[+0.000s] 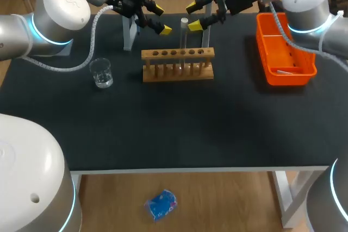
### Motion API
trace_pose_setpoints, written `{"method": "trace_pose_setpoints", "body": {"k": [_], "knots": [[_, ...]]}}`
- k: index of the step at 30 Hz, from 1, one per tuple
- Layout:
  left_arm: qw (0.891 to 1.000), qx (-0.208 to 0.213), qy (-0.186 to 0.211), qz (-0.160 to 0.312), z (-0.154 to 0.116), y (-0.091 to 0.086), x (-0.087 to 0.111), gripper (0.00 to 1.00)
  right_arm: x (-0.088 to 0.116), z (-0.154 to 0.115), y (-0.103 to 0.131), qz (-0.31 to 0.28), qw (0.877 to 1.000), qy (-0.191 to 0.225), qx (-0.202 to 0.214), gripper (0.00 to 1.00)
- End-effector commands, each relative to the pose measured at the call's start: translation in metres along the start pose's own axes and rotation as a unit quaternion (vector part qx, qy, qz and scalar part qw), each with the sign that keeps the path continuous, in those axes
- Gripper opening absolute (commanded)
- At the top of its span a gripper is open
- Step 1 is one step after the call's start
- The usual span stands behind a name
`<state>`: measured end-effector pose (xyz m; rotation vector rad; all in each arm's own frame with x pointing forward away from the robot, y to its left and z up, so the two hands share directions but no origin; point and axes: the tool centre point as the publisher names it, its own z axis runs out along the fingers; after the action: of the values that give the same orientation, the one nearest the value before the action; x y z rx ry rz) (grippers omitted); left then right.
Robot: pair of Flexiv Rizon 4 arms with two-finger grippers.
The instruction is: Invert the test tube, pick up the pipette, mount the tip to pipette, aspirate from beaker and dispense into the tube, eject the tip, return the pipette, and cap with the stopper.
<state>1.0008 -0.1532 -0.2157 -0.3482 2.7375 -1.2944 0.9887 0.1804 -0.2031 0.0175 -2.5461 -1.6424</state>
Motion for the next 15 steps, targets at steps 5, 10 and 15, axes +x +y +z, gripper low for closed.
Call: {"method": "trace_pose_setpoints", "body": {"k": [5,10,15], "knots": [[1.000,-0.002,0.002,-0.001,-0.0004,-0.0009,-0.0007,1.00,-0.0054,-0.0078,0.0031,-0.010,0.999,-0.004,-0.033,1.00],[1.000,-0.002,0.002,-0.001,-0.0004,-0.0009,-0.0007,1.00,-0.0054,-0.0078,0.0031,-0.010,0.999,-0.004,-0.033,1.00],[1.000,-0.002,0.002,-0.001,-0.0004,-0.0009,-0.0007,1.00,-0.0054,-0.0078,0.0031,-0.010,0.999,-0.004,-0.033,1.00]]}}
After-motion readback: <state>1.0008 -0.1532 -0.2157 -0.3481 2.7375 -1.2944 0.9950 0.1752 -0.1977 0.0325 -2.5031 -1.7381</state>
